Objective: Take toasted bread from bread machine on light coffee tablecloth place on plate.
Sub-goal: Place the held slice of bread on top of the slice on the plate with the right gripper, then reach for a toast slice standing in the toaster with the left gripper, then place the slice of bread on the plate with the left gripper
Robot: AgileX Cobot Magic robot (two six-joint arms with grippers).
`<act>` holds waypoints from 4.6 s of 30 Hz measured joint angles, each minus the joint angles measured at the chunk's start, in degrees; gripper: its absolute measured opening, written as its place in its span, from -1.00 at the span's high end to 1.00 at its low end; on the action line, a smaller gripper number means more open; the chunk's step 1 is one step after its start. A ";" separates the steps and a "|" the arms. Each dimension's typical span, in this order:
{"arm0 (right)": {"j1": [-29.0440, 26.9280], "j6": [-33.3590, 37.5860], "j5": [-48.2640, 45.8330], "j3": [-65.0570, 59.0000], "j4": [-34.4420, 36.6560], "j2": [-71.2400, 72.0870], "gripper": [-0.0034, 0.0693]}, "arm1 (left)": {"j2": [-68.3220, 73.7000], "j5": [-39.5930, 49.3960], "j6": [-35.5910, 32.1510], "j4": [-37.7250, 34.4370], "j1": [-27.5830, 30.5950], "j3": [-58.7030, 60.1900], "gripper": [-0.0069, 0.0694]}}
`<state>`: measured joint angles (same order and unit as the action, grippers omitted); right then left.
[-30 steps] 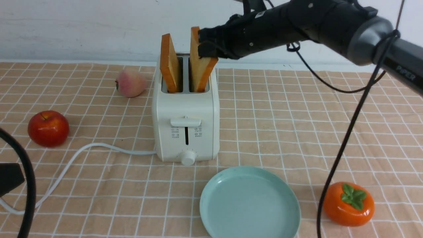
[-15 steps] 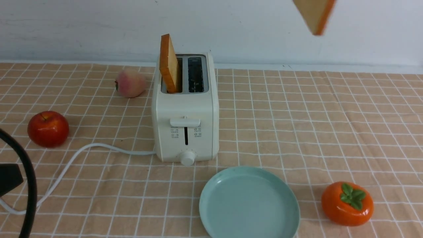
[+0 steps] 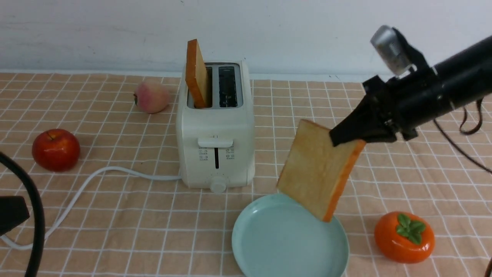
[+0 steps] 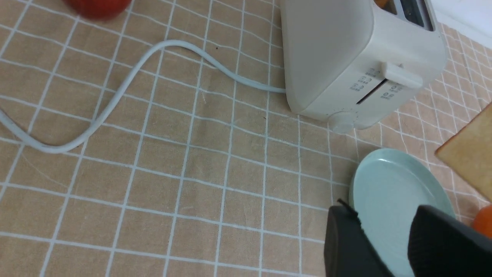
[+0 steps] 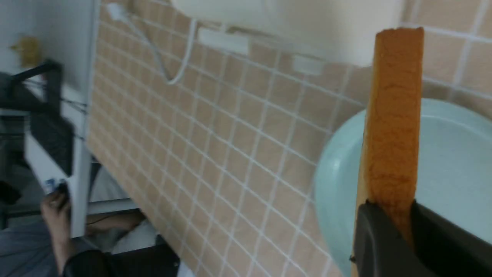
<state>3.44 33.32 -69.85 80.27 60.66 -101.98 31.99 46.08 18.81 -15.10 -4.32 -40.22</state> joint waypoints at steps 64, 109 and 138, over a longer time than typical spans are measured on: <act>11.18 -5.83 15.72 -6.72 -27.75 35.11 -0.54 | 84.79 13.44 -1.18 6.93 -11.50 -77.16 -0.28; 11.18 -5.83 15.35 -6.72 -27.39 35.11 -0.54 | 58.45 -1.89 -57.01 -57.72 -23.11 -11.10 0.57; 11.18 -5.83 14.03 -6.72 -26.16 35.11 -0.54 | 63.74 -24.99 -55.07 -56.68 -28.57 -11.10 -0.93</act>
<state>14.62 27.49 -55.82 73.55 34.50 -66.87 95.73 21.09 -36.26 -71.78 -32.89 -51.32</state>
